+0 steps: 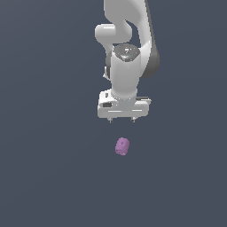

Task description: Pick up the object and move it to a goal position.

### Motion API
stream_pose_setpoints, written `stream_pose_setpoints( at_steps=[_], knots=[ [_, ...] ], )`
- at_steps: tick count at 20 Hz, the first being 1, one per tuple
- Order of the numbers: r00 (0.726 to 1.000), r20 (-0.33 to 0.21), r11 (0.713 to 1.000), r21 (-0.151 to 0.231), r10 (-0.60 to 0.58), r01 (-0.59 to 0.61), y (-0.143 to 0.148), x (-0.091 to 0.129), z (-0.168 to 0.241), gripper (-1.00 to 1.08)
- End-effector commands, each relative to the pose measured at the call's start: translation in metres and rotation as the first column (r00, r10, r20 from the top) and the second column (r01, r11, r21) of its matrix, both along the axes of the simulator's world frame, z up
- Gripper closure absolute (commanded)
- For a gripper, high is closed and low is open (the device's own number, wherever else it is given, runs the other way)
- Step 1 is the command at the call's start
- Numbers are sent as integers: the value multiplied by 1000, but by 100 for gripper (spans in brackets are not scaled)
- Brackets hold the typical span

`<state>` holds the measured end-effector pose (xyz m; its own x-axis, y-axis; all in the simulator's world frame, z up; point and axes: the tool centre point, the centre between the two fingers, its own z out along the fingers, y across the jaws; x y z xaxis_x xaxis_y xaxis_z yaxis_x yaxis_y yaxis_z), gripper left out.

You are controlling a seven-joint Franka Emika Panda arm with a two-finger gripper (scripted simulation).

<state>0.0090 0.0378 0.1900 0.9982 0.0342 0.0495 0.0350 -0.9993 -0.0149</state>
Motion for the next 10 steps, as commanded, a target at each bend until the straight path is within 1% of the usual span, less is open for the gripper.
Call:
stream_pose_setpoints(
  at_steps=[1, 10],
  knots=[
    [1000, 0, 1000, 0, 0, 0, 0, 0, 0, -92],
    [999, 0, 999, -11, 43, -43, 0, -1, -4, -92]
  ],
)
